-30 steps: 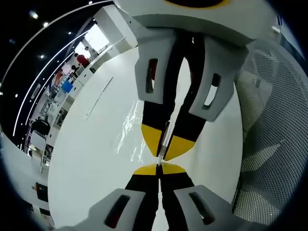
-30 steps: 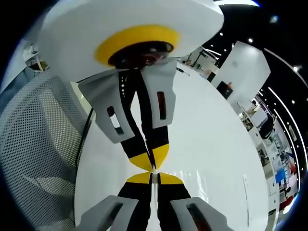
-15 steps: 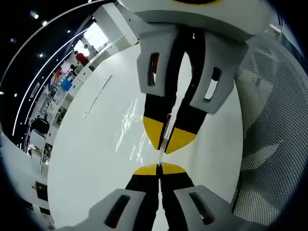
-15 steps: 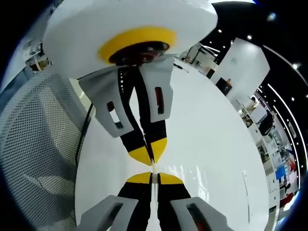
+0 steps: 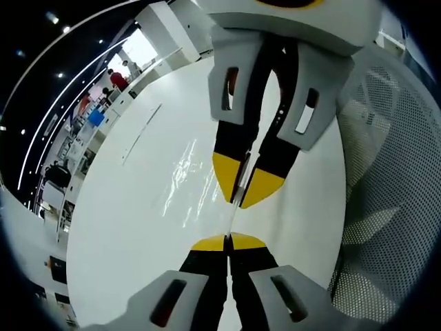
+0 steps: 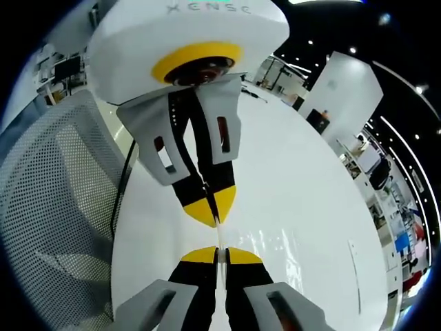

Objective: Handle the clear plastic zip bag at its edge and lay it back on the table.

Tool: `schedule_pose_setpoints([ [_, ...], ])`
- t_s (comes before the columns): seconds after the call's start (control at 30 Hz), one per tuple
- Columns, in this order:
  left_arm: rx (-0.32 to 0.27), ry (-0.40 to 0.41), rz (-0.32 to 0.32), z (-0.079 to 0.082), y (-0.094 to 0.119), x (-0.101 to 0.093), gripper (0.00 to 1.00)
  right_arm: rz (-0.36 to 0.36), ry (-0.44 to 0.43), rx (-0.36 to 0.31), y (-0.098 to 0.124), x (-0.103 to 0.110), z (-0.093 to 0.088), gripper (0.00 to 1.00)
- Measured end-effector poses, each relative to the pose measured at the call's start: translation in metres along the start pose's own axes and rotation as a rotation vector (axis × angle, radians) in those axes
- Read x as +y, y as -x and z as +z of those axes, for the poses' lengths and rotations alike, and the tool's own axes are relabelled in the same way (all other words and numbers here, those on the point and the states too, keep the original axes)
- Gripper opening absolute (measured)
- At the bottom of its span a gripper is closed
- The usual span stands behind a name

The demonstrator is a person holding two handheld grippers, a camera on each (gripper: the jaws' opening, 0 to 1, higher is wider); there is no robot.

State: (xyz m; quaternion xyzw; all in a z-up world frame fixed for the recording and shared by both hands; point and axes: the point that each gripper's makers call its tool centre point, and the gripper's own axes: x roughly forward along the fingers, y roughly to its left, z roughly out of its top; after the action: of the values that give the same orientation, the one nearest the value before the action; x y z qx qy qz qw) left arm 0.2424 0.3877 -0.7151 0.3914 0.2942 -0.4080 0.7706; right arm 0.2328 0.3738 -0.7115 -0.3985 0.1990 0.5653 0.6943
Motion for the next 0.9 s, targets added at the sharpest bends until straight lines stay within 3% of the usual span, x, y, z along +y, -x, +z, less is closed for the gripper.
schedule_pose_setpoints([
  [0.9,0.005,0.004,0.003,-0.002,-0.001,0.0,0.0,-0.005,-0.01,0.017,0.013,0.001,-0.009,0.0],
])
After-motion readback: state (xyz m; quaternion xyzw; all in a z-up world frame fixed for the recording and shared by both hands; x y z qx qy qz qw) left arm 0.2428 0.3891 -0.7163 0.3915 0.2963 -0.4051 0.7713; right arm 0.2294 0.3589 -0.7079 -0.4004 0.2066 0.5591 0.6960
